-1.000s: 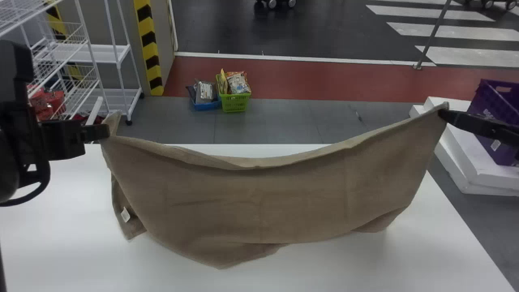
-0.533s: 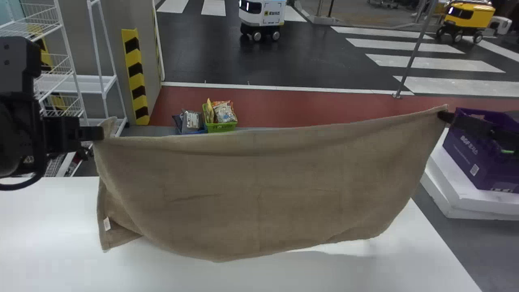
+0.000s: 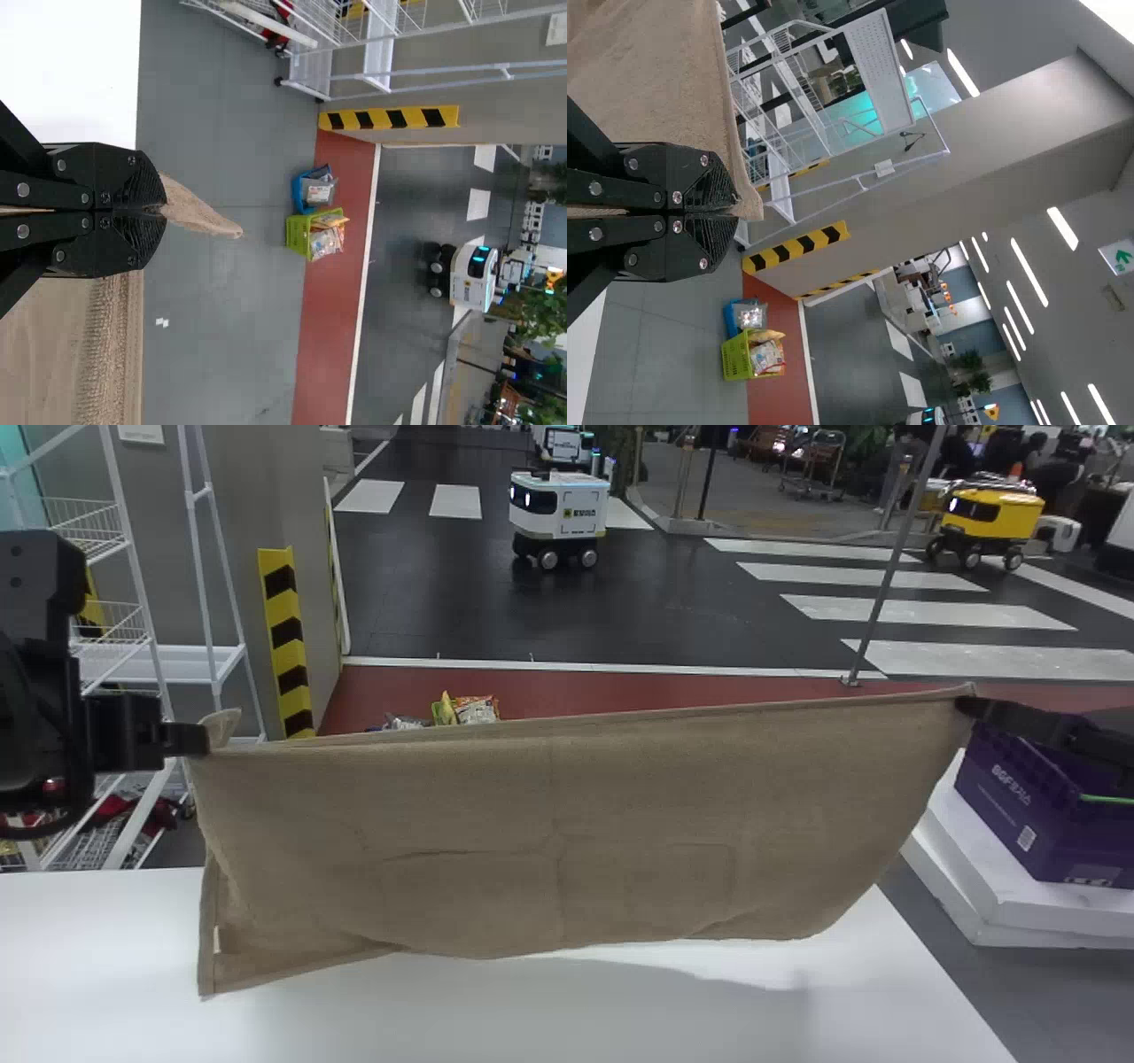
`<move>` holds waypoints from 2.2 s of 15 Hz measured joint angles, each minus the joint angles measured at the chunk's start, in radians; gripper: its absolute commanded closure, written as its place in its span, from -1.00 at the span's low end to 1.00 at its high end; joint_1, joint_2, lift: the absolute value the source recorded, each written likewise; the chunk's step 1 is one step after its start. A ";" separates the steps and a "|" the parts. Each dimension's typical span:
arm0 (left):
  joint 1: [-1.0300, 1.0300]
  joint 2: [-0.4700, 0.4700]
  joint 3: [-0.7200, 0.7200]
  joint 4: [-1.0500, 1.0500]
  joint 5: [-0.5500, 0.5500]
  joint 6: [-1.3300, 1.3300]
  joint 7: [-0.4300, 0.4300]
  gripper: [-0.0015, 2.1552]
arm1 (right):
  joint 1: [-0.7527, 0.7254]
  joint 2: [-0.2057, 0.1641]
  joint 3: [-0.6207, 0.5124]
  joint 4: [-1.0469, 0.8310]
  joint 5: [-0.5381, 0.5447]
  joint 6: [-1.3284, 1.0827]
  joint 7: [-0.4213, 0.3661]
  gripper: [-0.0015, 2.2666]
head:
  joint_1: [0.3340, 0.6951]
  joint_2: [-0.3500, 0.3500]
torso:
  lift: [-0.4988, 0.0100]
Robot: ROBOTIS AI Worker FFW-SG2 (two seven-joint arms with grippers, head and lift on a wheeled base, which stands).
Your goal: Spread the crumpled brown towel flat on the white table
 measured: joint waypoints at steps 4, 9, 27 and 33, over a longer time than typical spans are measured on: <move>-0.004 0.002 0.023 0.019 0.000 -0.025 0.003 0.16 | -0.034 -0.032 0.002 0.091 -0.001 -0.081 0.000 -0.01 | -0.40 -0.46 | 0.48; -0.061 0.005 0.040 0.061 -0.001 -0.045 0.004 0.16 | -0.090 -0.076 0.015 0.181 0.000 -0.133 0.000 -0.01 | -0.59 -0.49 | 0.48; 0.571 -0.001 0.248 -0.492 0.198 -0.070 -0.051 0.16 | 0.453 0.014 -0.013 -0.116 -0.162 -0.179 0.000 -0.01 | 1.00 -0.33 | 0.48; 0.853 -0.001 0.337 -0.594 0.333 -0.233 -0.081 -1.00 | 0.549 0.073 0.020 -0.171 -0.149 -0.219 0.000 -0.03 | 1.00 -0.19 | 0.48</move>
